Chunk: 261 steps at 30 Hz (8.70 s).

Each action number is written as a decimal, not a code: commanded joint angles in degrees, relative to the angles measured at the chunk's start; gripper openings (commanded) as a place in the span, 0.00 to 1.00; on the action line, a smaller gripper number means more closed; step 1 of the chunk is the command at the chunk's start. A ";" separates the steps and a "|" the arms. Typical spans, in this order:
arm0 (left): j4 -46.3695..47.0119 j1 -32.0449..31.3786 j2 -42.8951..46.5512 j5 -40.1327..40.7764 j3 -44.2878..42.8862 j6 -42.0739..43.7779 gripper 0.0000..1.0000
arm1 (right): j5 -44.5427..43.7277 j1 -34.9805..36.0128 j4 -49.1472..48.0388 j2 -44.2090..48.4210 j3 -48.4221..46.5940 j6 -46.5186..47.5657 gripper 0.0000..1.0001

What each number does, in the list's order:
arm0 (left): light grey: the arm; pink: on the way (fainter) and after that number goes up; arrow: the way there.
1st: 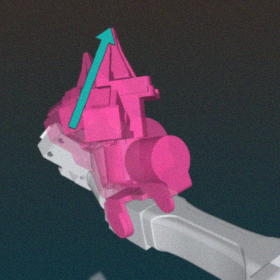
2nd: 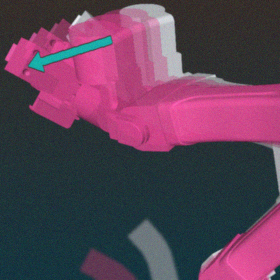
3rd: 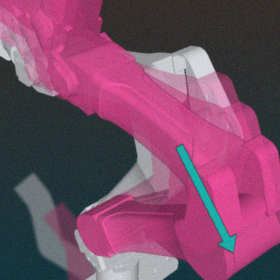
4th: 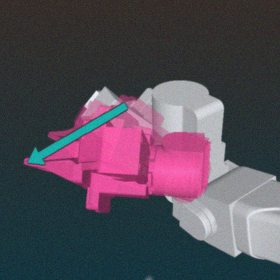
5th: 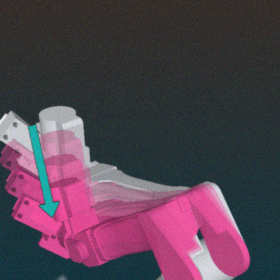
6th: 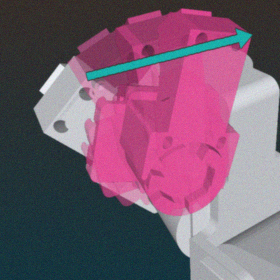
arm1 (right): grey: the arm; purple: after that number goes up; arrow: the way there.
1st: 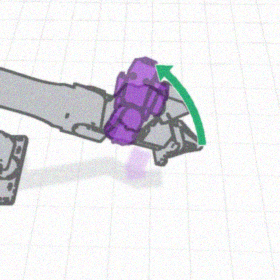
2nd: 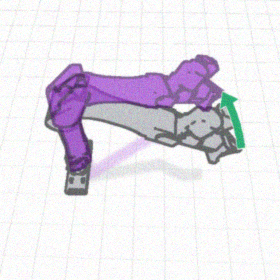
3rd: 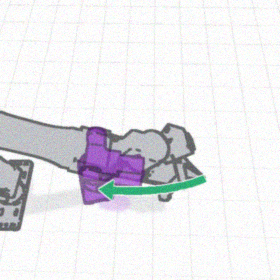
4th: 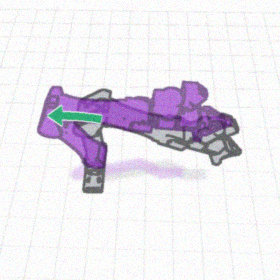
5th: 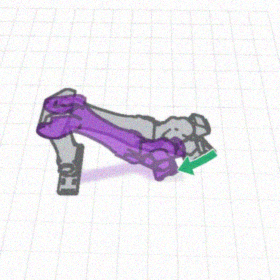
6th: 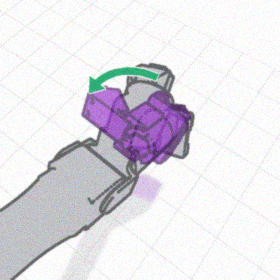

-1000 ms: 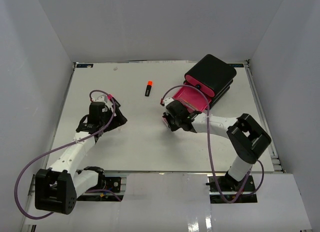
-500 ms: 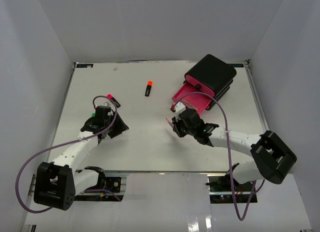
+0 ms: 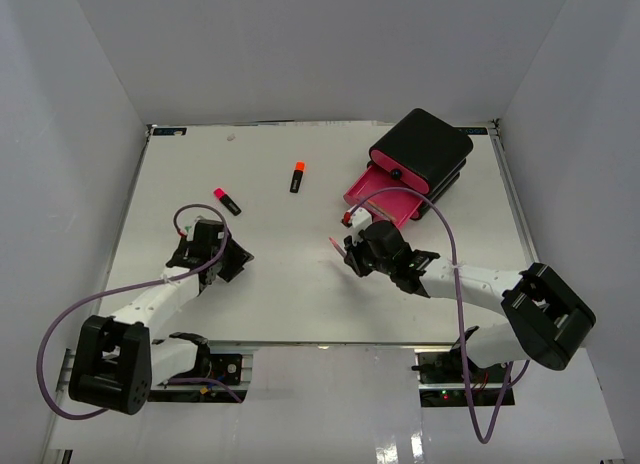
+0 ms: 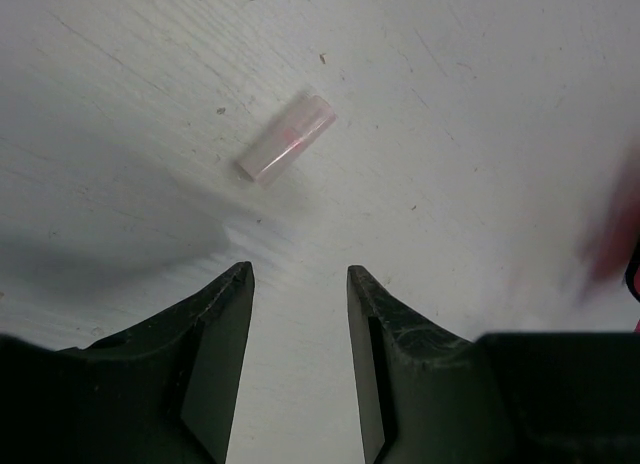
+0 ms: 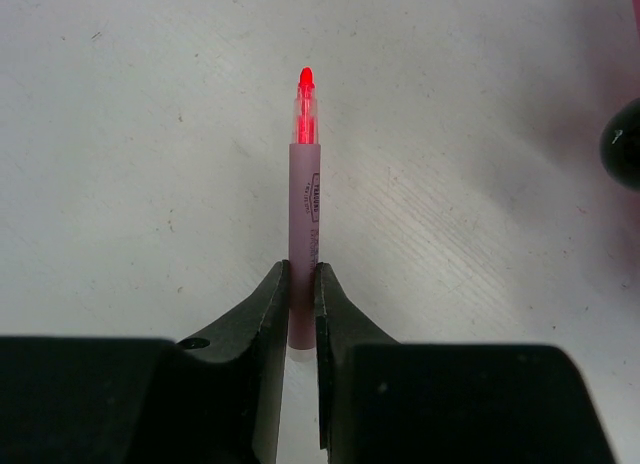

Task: Sort the stationery into containers
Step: Move the pen cap to the center of the board, then close the pen cap on the pen.

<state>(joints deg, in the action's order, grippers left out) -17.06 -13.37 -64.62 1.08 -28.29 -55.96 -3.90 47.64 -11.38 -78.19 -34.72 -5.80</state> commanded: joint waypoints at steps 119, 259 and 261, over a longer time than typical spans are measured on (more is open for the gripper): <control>-28.56 -2.63 -37.15 12.54 -37.97 -12.59 0.48 | -1.55 -0.79 -2.07 1.82 0.88 1.23 0.08; 68.74 0.36 3.80 -36.15 -2.56 0.77 0.00 | 13.39 5.62 -24.57 6.91 -7.82 -10.98 0.08; 68.83 0.36 3.71 -36.33 -2.56 0.68 0.00 | 12.78 5.62 -24.48 6.91 -7.91 -10.63 0.08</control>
<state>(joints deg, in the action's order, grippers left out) 50.19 -12.97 -61.30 -35.35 -31.44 -54.85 9.52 52.90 -32.45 -71.61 -42.44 -16.34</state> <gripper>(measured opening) 0.205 0.169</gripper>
